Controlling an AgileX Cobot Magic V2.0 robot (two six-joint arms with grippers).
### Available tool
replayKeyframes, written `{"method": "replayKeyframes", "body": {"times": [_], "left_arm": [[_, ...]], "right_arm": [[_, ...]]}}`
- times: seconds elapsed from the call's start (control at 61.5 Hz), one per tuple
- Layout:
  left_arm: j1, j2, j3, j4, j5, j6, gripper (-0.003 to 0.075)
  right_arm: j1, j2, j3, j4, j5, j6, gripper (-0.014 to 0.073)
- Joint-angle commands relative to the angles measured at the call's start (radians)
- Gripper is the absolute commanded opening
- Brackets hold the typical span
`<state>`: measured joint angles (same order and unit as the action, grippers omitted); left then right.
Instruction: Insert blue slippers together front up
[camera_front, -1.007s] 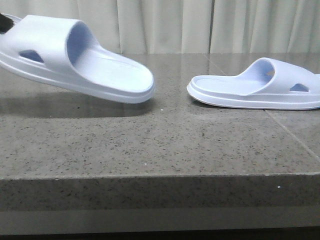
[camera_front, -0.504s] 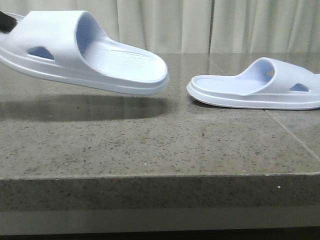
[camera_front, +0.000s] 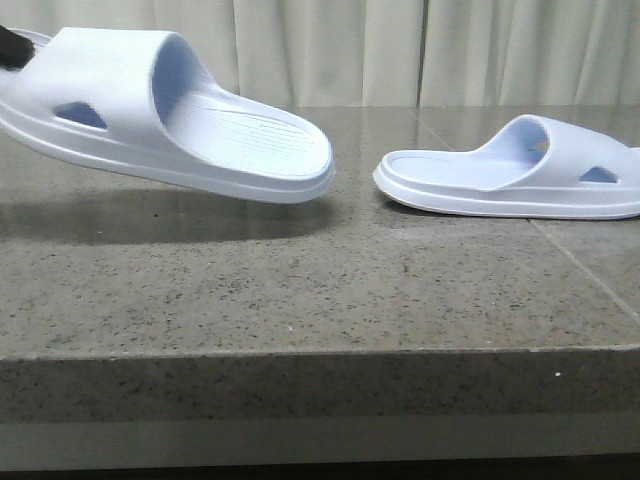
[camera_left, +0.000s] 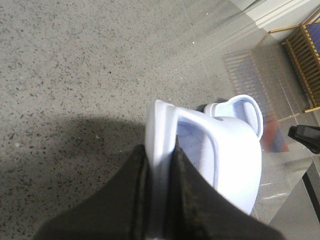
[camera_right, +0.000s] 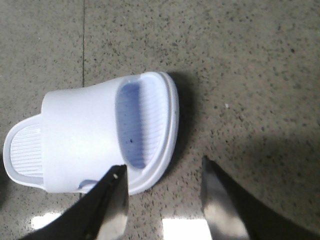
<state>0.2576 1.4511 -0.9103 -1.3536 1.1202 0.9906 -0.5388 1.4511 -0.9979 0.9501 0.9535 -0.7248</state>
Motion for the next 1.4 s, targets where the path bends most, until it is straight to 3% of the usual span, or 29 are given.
{"method": "replayKeyframes", "body": {"times": [0.0, 0.634, 0.877, 1.137, 1.381], "left_arm": [[-0.006, -0.036, -0.022, -0.071, 0.033, 0.001, -0.002], [-0.006, -0.036, -0.022, -0.071, 0.028, 0.001, -0.002], [-0.006, -0.036, -0.022, -0.071, 0.025, 0.001, -0.002], [-0.006, -0.036, -0.022, -0.071, 0.018, 0.001, -0.002], [-0.006, -0.034, -0.022, -0.093, 0.018, 0.001, -0.002]], "right_arm": [[0.003, 0.017, -0.053, 0.079, 0.01, -0.049, 0.0346], [0.142, 0.221, -0.153, 0.079, -0.077, -0.091, 0.03], [0.179, 0.255, -0.153, 0.08, -0.06, -0.105, 0.0179], [0.179, 0.262, -0.153, 0.087, -0.029, -0.105, -0.0107], [0.161, 0.21, -0.155, 0.104, 0.028, -0.105, -0.0117]]}}
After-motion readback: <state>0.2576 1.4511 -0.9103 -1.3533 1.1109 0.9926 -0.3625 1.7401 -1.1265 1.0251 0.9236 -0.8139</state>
